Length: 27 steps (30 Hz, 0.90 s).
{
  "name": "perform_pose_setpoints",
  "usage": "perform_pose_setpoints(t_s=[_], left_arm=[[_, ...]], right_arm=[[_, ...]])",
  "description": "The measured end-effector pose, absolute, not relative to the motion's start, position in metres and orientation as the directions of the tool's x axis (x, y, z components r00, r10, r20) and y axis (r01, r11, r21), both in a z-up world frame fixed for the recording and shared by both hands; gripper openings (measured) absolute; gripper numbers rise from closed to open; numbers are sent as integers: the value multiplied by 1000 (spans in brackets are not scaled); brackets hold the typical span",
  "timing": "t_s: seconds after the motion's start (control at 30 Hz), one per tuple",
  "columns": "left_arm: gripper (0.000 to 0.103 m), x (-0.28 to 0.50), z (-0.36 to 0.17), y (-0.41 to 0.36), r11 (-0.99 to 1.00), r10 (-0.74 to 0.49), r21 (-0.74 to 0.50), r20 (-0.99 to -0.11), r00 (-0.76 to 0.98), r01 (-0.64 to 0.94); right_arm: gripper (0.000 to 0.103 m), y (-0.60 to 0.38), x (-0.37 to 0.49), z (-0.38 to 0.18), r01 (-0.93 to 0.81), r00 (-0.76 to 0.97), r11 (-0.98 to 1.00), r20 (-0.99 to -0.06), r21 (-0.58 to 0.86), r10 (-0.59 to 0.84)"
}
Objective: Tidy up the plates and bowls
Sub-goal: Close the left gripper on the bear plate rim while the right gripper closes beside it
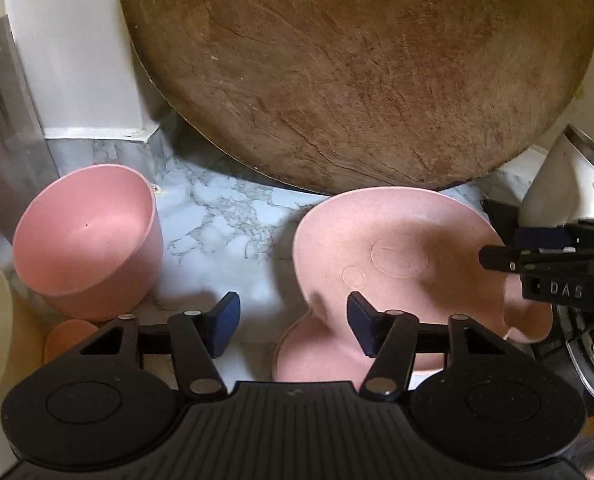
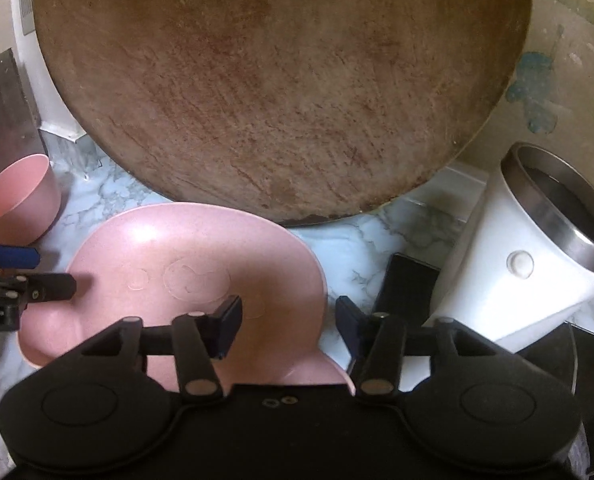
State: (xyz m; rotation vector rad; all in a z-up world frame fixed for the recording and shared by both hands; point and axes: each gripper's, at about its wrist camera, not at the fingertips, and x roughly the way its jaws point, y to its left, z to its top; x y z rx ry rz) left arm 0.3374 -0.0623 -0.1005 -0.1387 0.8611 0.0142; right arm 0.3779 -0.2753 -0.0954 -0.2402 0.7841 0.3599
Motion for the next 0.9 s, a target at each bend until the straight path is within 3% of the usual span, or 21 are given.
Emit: perform_pose_setpoints(t_s=[0.07,0.2,0.37,0.7,0.77,0.9], left_arm=[[44,341,-102,-62,989,-56,-132,-761,647,-69],[42,346,-103,-66,990,-63,-130,-763,643,-57],[27,351,-105,-70,992,-62,-120,-769,636,-48],[18,356,-109,-72,993,-63,-111,-785,616,-40],[14,354,-108,-69,992,-67,-119,-785,616,-44],[13,348,-107,-61,991,-61,-119,-788,613,-55]], right_arm=[[43,-275,380,-96,-396,652,915,-726,-80,218],[38,-274,382,-100,-383,648,920,-735,-86,201],[30,-279,386,-103,-363,633,930,-749,-61,198],[27,-280,389,-103,-355,613,934,-763,-37,203],[17,-282,388,-103,-345,612,938,-763,-21,208],[11,-282,383,-102,-351,597,936,-769,5,227]])
